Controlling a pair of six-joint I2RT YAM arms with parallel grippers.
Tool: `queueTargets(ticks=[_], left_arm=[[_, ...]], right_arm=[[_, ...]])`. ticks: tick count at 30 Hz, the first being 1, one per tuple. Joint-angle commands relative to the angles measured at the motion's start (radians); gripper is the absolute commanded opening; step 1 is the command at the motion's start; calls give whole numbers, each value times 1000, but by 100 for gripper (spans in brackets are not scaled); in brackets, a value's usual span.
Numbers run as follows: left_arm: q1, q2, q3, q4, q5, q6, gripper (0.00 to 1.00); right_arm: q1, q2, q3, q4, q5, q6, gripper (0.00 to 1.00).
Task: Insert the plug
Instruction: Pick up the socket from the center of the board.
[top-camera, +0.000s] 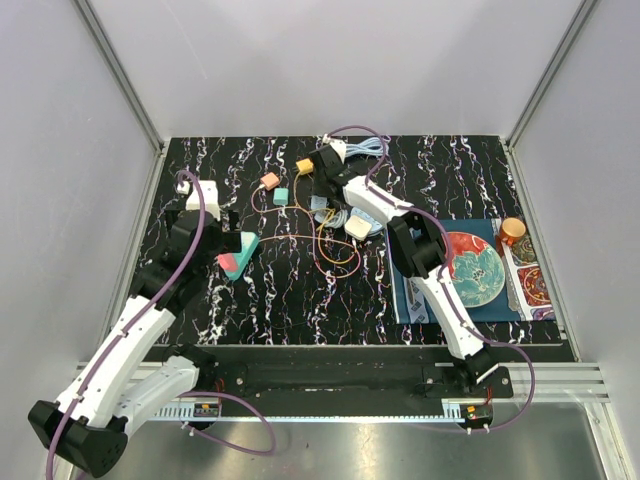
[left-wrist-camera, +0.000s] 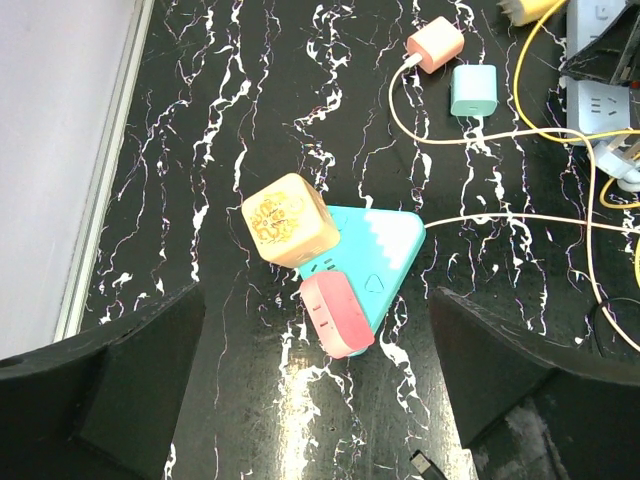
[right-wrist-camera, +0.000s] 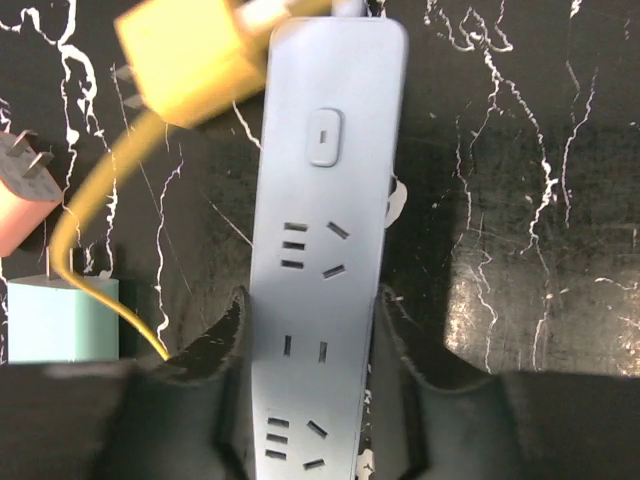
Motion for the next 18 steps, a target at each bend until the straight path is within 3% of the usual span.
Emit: queueTargets(ticks=[1,5,13,18], left_arm=[[6,-28,-9,51,8,3,99],[8,-34,-9,54,10,3,99],[9,-51,-16,58,-4,1,99],[8,-63,-20,63,-20,0,99]], right_arm=[[-4,-98,-27,-50,-3,-50,12],[-4,-197,-65,-4,-11,-74,0],[-1,-429,-88,38,-115,-136,0],[23,-612,-226,42,-232,-200,0]])
